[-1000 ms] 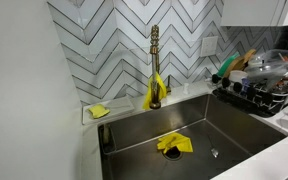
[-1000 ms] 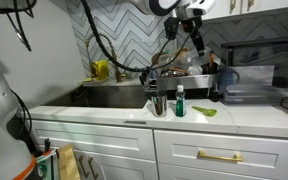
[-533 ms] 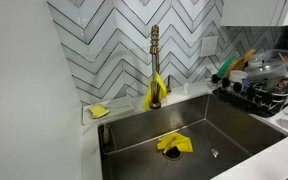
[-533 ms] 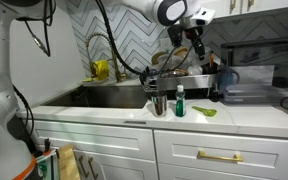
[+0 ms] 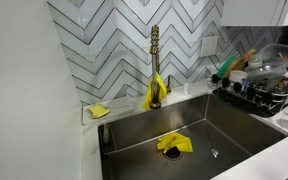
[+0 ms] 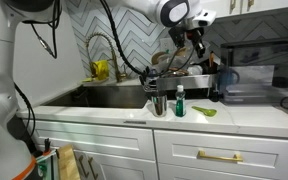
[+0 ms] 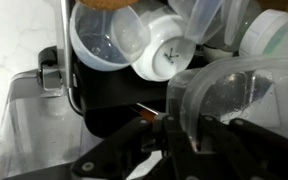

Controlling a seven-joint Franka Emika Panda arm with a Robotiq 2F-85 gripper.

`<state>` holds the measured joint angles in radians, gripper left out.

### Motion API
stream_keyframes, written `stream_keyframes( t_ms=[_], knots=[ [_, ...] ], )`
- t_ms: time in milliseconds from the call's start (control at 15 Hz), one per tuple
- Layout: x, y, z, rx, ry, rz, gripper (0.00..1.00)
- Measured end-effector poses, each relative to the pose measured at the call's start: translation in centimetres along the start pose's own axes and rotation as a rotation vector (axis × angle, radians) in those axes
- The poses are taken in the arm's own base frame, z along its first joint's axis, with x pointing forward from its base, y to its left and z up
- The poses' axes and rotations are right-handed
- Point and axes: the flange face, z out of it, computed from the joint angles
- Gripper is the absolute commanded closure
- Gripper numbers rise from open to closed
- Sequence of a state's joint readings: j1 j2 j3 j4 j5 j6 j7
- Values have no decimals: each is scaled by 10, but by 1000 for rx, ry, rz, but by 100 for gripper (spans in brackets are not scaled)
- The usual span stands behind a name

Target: Remove lunchbox from the drying rack, put it on the counter, put the bottle with green contents in the lunchbox and then move the lunchbox to the top right side of sink

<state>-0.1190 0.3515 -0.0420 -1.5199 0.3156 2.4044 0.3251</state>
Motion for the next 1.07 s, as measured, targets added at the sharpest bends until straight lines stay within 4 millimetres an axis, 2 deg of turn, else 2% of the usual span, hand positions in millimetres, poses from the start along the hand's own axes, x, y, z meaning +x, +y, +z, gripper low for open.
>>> stream_keyframes(
  t_ms=[333, 533, 733, 1067],
  knots=[
    [-4, 0, -39, 4, -89, -69, 98],
    [-10, 11, -71, -24, -183, -114, 98],
    [-16, 44, -98, -62, -259, -121, 98],
    [-33, 126, -138, -144, -344, -106, 98]
  ],
)
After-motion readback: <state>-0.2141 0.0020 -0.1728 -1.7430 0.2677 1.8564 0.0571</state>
